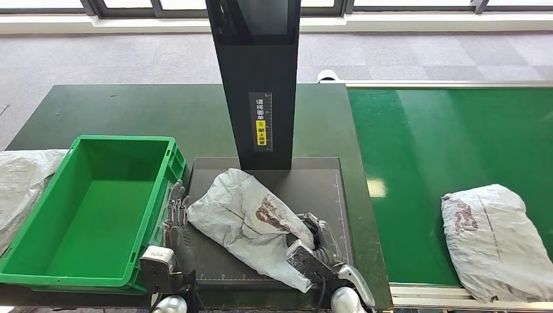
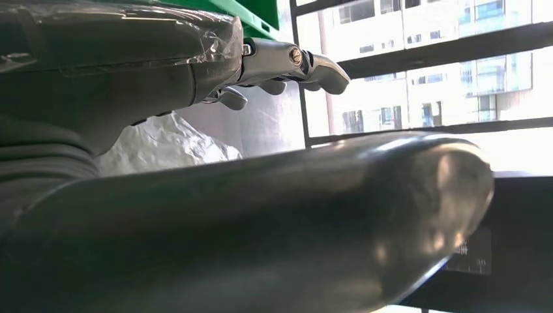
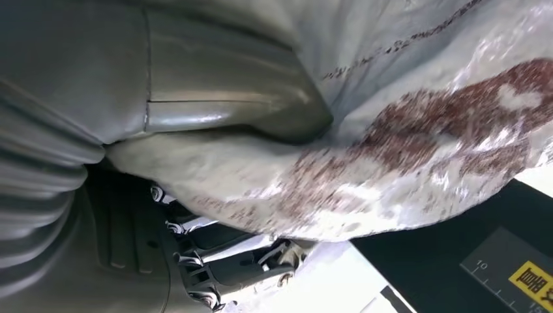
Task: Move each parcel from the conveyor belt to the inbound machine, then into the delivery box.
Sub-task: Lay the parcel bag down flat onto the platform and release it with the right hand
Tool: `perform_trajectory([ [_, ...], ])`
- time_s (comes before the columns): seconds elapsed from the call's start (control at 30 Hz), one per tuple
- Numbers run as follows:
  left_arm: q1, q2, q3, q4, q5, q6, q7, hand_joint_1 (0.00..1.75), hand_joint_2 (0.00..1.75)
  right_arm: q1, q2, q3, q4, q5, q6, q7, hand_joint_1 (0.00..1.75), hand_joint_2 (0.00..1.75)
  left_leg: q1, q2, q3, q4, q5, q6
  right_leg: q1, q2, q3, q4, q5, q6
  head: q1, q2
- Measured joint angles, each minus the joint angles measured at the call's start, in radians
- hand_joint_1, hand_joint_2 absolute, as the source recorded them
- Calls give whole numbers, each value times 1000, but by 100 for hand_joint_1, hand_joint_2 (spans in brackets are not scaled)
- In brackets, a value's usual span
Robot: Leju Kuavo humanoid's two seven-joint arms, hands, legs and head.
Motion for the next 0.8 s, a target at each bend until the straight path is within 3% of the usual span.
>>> perform_trajectory([
  [0.17, 0, 1, -3, -8, -2, 23, 0, 0, 0, 15, 2, 0, -16, -5, 15, -8, 0, 175, 0, 0, 0, 0, 0, 0, 0, 0, 0, 0, 0, 0, 0, 0],
  [0.43, 0, 4, -7, -14, -12, -75, 0, 0, 0, 73, -5, 1, -138, -10, 18, -7, 0, 175, 0, 0, 0, 0, 0, 0, 0, 0, 0, 0, 0, 0, 0, 0],
  [0.57, -4, 10, -22, -13, -84, -63, 0, 0, 175, 97, -13, 4, -199, -27, 29, -8, 0, 175, 0, 0, 0, 0, 0, 0, 0, 0, 0, 0, 0, 0, 0, 0],
  [0.8, -14, 17, -51, 6, -127, 25, 0, 0, 175, 118, -23, 7, -249, -41, 32, -9, 0, 175, 0, 0, 0, 0, 0, 0, 0, 0, 0, 0, 0, 0, 0, 0],
])
